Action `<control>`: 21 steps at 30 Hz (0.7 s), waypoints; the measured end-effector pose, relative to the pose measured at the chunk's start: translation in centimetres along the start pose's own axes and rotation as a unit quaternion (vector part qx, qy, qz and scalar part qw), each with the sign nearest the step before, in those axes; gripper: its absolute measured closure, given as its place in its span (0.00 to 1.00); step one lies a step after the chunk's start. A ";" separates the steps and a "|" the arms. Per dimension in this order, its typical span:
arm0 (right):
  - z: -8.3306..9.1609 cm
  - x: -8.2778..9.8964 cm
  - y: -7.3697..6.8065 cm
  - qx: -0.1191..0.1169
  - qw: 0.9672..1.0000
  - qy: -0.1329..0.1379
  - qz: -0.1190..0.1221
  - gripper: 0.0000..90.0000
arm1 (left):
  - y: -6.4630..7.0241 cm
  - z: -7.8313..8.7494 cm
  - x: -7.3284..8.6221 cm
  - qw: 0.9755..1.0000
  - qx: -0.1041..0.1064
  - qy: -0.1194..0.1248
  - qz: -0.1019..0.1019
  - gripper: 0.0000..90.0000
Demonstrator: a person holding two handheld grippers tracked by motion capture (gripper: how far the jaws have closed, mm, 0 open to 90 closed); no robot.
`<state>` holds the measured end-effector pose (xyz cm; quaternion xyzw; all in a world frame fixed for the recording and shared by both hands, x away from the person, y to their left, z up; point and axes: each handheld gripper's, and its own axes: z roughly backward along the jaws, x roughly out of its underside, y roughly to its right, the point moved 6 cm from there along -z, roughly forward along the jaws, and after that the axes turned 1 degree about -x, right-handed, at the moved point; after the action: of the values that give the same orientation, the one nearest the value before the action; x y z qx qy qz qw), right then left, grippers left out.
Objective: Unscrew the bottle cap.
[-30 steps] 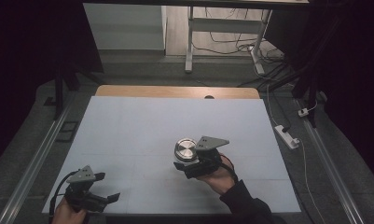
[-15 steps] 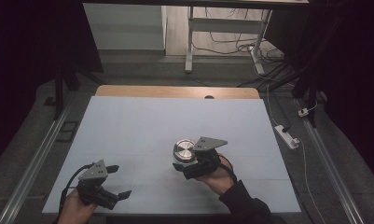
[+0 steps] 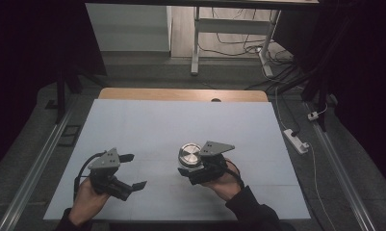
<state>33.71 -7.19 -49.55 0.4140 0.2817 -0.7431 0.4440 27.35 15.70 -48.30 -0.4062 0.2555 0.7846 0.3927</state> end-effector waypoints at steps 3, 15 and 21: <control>0.0 0.0 0.0 0.000 1.000 0.001 0.001 0.15 | -0.2 -0.7 -1.2 1.000 0.010 0.001 -0.008 0.00; 0.1 0.0 0.0 0.000 1.000 0.002 0.000 0.15 | -0.2 -4.0 -5.1 0.998 0.045 -0.010 -0.048 0.00; 0.1 0.0 0.0 0.000 1.000 0.001 0.000 0.15 | -0.4 -5.1 -7.1 0.996 0.061 -0.013 -0.068 0.00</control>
<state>33.64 -7.23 -49.47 0.4149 0.2825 -0.7423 0.4438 32.49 9.35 -45.14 -0.3873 0.2696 0.7442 0.4727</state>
